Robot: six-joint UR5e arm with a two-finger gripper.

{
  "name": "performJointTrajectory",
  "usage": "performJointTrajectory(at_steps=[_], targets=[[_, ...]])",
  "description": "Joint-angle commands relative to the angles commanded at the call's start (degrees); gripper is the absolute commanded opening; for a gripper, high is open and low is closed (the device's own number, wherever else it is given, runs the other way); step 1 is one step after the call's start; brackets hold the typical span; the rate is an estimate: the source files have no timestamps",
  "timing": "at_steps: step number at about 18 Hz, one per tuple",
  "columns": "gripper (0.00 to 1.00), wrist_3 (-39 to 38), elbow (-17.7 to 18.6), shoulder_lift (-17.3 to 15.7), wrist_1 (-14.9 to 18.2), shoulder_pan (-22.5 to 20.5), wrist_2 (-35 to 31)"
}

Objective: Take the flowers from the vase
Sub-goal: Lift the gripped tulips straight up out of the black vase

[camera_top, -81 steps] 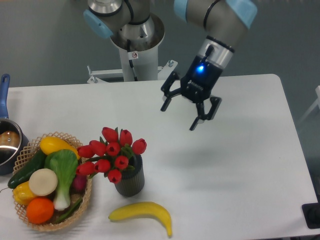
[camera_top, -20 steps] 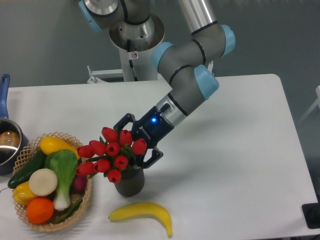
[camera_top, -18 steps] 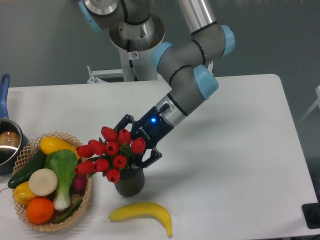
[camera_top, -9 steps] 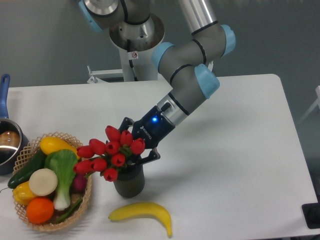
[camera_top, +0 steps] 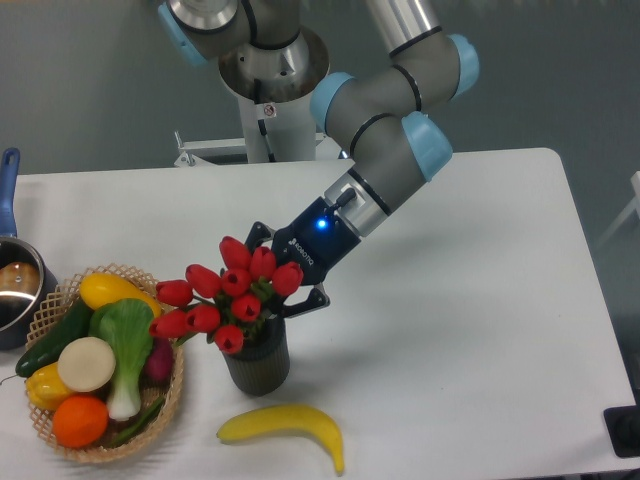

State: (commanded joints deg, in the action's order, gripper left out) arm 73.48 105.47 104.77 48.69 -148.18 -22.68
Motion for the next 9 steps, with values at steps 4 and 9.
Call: performJointTrajectory(at_steps=[4, 9], targets=[[0.42, -2.63, -0.87, -1.76, 0.00, 0.00, 0.00], [0.42, -7.30, -2.90, -3.17, 0.00, 0.09, 0.09]])
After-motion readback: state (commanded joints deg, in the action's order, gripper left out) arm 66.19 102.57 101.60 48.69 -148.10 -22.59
